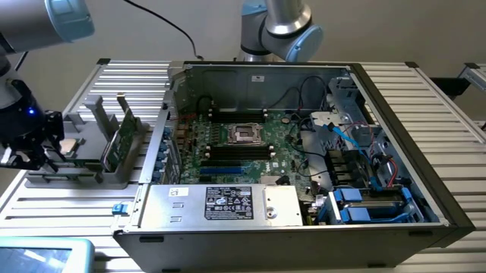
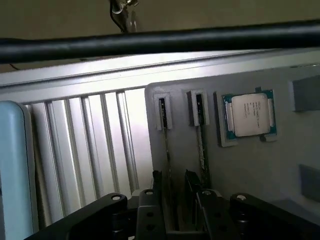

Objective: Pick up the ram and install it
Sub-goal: 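Pick up the ram and move it above insertion slot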

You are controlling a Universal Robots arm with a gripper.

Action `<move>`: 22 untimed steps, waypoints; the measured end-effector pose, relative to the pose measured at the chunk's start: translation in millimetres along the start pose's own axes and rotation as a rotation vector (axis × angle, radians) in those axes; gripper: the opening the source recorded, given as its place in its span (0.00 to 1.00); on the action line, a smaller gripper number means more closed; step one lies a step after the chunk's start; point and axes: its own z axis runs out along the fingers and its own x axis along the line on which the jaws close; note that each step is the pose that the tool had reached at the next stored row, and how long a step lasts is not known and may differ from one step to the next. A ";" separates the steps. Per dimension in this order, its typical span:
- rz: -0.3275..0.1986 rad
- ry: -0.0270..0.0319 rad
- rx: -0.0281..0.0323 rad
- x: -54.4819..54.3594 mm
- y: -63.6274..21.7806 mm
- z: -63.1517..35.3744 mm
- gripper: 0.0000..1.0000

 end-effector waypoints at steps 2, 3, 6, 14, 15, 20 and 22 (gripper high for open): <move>-0.026 0.0014 -0.0005 0.1 -0.1 2.7 0.32; -0.035 0.0019 -0.0008 0.1 -0.1 4.3 0.32; -0.043 0.0023 -0.0006 0.4 -0.2 8.6 0.32; -0.043 0.0020 0.0023 2.7 0.2 17.0 0.32; -0.043 0.0019 0.0032 3.0 0.2 18.5 0.32; -0.043 0.0015 0.0053 3.3 0.1 20.4 0.32; -0.043 0.0014 0.0066 3.3 0.1 21.0 0.32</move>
